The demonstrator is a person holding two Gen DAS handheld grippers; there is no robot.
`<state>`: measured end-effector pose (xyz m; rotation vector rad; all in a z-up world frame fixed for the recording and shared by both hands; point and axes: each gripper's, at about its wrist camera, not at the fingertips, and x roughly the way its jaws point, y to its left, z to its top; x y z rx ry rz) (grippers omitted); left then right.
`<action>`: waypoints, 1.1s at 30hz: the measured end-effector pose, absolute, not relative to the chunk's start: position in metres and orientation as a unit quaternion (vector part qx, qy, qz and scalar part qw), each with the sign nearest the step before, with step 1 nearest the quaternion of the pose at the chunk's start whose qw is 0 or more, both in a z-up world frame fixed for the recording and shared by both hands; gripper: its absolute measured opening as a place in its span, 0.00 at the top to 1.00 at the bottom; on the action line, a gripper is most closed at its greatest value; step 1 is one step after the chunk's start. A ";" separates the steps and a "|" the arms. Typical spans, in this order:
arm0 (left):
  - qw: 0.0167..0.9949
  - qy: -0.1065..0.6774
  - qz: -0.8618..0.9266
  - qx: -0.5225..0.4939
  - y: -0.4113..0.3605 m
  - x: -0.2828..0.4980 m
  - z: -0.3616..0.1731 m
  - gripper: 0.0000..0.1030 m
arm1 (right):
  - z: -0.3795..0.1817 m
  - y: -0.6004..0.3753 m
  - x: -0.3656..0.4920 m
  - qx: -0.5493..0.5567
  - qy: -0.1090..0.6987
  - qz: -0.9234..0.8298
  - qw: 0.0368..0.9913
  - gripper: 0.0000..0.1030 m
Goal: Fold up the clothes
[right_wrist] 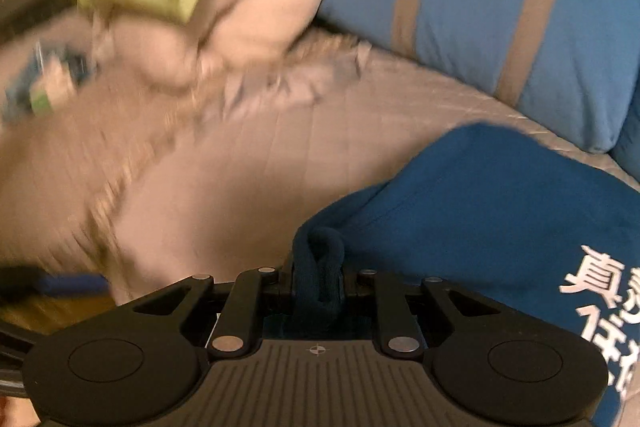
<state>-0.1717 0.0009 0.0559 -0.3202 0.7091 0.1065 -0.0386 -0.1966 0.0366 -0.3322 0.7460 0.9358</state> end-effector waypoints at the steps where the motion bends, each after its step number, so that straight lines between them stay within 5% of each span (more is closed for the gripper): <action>1: 0.924 0.346 0.048 -0.157 0.001 -0.172 0.056 0.37 | 0.037 -0.197 -0.041 -0.160 0.347 0.440 0.813 0.75; 3: 0.925 0.342 0.039 -0.160 0.002 -0.170 0.055 0.37 | 0.039 -0.201 -0.048 -0.164 0.339 0.446 0.812 0.62; 5: 0.928 0.334 0.029 -0.165 0.002 -0.166 0.057 0.37 | 0.053 -0.208 -0.057 -0.158 0.315 0.458 0.816 0.30; 8: 0.933 0.315 0.012 -0.174 0.002 -0.157 0.063 0.37 | 0.078 -0.228 -0.065 -0.148 0.265 0.450 0.840 0.02; 20: 0.949 0.272 -0.086 -0.136 -0.021 -0.085 0.109 0.37 | 0.091 -0.311 -0.043 -0.134 0.271 0.305 0.903 0.00; 33: 0.916 0.341 -0.127 -0.170 -0.015 -0.020 0.106 0.38 | 0.068 -0.347 -0.009 -0.095 0.307 0.240 0.916 0.00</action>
